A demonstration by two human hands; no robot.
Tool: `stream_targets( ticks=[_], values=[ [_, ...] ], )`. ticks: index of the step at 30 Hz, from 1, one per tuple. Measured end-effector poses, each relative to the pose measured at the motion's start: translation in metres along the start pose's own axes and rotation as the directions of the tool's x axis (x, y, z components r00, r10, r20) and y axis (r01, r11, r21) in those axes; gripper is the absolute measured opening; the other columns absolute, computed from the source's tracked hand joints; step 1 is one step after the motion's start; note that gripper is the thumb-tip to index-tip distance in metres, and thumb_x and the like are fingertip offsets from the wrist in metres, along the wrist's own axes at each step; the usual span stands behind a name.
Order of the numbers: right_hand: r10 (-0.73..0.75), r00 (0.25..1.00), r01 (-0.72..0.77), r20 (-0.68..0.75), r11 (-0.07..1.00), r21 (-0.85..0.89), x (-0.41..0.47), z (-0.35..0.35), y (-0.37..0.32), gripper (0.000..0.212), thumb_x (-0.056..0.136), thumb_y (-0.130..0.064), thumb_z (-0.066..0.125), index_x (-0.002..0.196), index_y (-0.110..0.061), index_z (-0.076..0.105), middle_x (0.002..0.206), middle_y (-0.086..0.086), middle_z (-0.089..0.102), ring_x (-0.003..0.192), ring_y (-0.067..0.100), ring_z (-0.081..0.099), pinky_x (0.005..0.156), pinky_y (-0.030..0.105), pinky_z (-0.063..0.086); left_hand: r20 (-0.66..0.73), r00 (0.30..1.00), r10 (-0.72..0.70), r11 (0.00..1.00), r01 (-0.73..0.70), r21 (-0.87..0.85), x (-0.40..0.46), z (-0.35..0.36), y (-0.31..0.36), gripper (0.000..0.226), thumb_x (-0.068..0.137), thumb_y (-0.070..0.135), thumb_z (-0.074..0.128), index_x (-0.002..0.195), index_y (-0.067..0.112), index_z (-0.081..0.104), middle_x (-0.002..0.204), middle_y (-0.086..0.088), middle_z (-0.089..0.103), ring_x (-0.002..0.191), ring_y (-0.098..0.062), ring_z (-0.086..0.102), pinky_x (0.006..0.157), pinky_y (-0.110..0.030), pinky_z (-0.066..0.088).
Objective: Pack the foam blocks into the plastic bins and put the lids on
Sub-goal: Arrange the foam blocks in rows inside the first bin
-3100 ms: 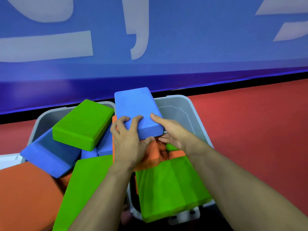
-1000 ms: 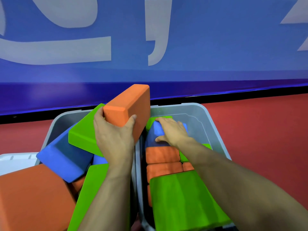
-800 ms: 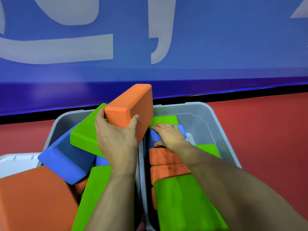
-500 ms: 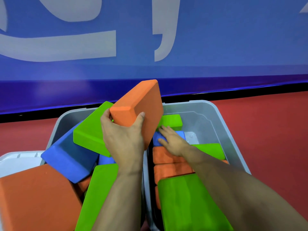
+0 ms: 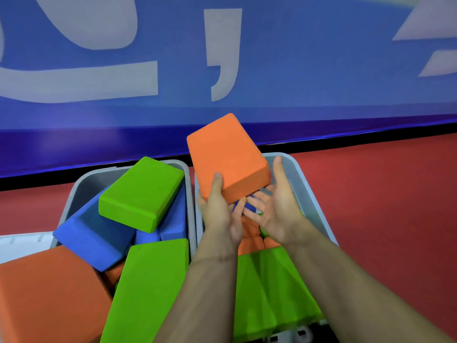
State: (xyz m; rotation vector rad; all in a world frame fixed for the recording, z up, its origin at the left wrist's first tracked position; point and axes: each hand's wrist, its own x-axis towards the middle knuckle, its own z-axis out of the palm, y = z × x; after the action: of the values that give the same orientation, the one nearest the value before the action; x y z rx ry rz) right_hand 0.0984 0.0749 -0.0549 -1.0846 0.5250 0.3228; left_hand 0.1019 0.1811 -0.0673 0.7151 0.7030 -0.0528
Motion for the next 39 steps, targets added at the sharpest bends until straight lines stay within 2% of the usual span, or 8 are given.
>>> stream_targets(
  ticks=[5, 7, 10, 13, 16, 27, 35, 39],
  values=[
    [-0.191, 0.970, 0.180, -0.152, 0.980, -0.084, -0.014, -0.020, 0.000, 0.051, 0.077, -0.058, 0.077, 0.115, -0.025, 0.067, 0.102, -0.012, 0.077, 0.089, 0.000, 0.073, 0.071, 0.025, 0.049, 0.184, 0.975, -0.124, 0.959, 0.070, 0.274, -0.016, 0.009, -0.029, 0.047, 0.088, 0.045, 0.073, 0.129, 0.030, 0.055, 0.116, 0.001, 0.075, 0.102, -0.026, 0.074, 0.099, -0.048, 0.052],
    [-0.262, 0.925, 0.249, -0.277, 0.965, -0.081, -0.009, -0.027, 0.001, 0.070, 0.065, -0.059, 0.085, 0.121, -0.022, 0.063, 0.107, -0.009, 0.076, 0.096, 0.008, 0.074, 0.073, 0.029, 0.052, 0.209, 0.969, -0.128, 0.926, 0.041, 0.376, -0.021, 0.010, -0.037, 0.050, 0.084, 0.046, 0.077, 0.127, 0.029, 0.058, 0.114, 0.001, 0.076, 0.104, -0.026, 0.073, 0.100, -0.046, 0.052],
    [-0.381, 0.874, 0.378, -0.302, 0.923, -0.073, -0.001, -0.035, -0.004, 0.046, 0.080, -0.034, 0.085, 0.117, -0.022, 0.062, 0.105, -0.004, 0.076, 0.098, 0.014, 0.074, 0.086, 0.039, 0.060, 0.277, 0.948, -0.156, 0.852, -0.013, 0.523, -0.019, 0.005, -0.042, 0.053, 0.083, 0.048, 0.077, 0.122, 0.014, 0.066, 0.107, 0.003, 0.076, 0.094, -0.004, 0.072, 0.090, -0.030, 0.055],
    [-0.628, 0.741, 0.500, -0.237, 0.752, -0.430, 0.007, -0.045, -0.003, 0.053, 0.078, -0.034, 0.085, 0.125, -0.027, 0.060, 0.114, -0.005, 0.072, 0.104, 0.013, 0.070, 0.095, 0.042, 0.055, 0.225, 0.973, -0.050, 0.585, -0.154, 0.796, -0.015, -0.005, -0.044, 0.032, 0.093, 0.037, 0.069, 0.118, 0.017, 0.063, 0.097, 0.008, 0.067, 0.078, 0.003, 0.061, 0.068, -0.013, 0.044],
    [-0.742, 0.659, 0.370, -0.125, 0.464, -0.805, 0.017, -0.062, -0.007, 0.082, 0.075, -0.042, 0.084, 0.146, -0.032, 0.044, 0.131, -0.003, 0.056, 0.120, 0.020, 0.053, 0.097, 0.036, 0.043, 0.234, 0.972, 0.002, 0.274, -0.226, 0.935, -0.008, -0.015, -0.044, 0.064, 0.089, 0.042, 0.073, 0.140, 0.009, 0.052, 0.137, -0.009, 0.060, 0.123, -0.019, 0.059, 0.104, -0.027, 0.044],
    [-0.309, 0.889, 0.176, 0.338, -0.452, -0.875, 0.056, -0.081, -0.089, 0.089, 0.076, -0.055, 0.079, 0.150, -0.037, 0.033, 0.140, 0.001, 0.053, 0.128, 0.028, 0.050, 0.099, 0.044, 0.037, 0.243, 0.951, 0.193, 0.013, -0.251, 0.968, 0.025, -0.054, -0.051, 0.070, 0.091, 0.052, 0.065, 0.147, 0.015, 0.045, 0.146, -0.014, 0.045, 0.131, -0.033, 0.049, 0.109, -0.043, 0.040],
    [-0.016, 0.929, 0.301, 0.369, -0.545, -0.782, 0.112, -0.097, -0.069, 0.095, 0.072, -0.051, 0.082, 0.151, -0.039, 0.031, 0.148, -0.004, 0.048, 0.135, 0.024, 0.047, 0.105, 0.040, 0.043, 0.450, 0.886, -0.116, -0.544, -0.436, 0.717, 0.110, -0.056, -0.052, 0.079, 0.100, 0.058, 0.045, 0.162, 0.027, 0.005, 0.169, -0.007, -0.012, 0.154, -0.036, -0.012, 0.125, -0.047, 0.002],
    [0.051, 0.938, 0.331, 0.342, -0.422, -0.844, 0.148, -0.115, -0.049, 0.101, 0.076, -0.046, 0.083, 0.157, -0.034, 0.024, 0.156, 0.002, 0.038, 0.140, 0.027, 0.041, 0.114, 0.043, 0.036, 0.356, 0.909, -0.218, -0.586, -0.414, 0.697, 0.135, -0.062, -0.066, 0.080, 0.099, 0.066, 0.034, 0.161, 0.031, -0.005, 0.166, -0.002, -0.022, 0.151, -0.038, -0.023, 0.124, -0.052, -0.004]
  ],
)
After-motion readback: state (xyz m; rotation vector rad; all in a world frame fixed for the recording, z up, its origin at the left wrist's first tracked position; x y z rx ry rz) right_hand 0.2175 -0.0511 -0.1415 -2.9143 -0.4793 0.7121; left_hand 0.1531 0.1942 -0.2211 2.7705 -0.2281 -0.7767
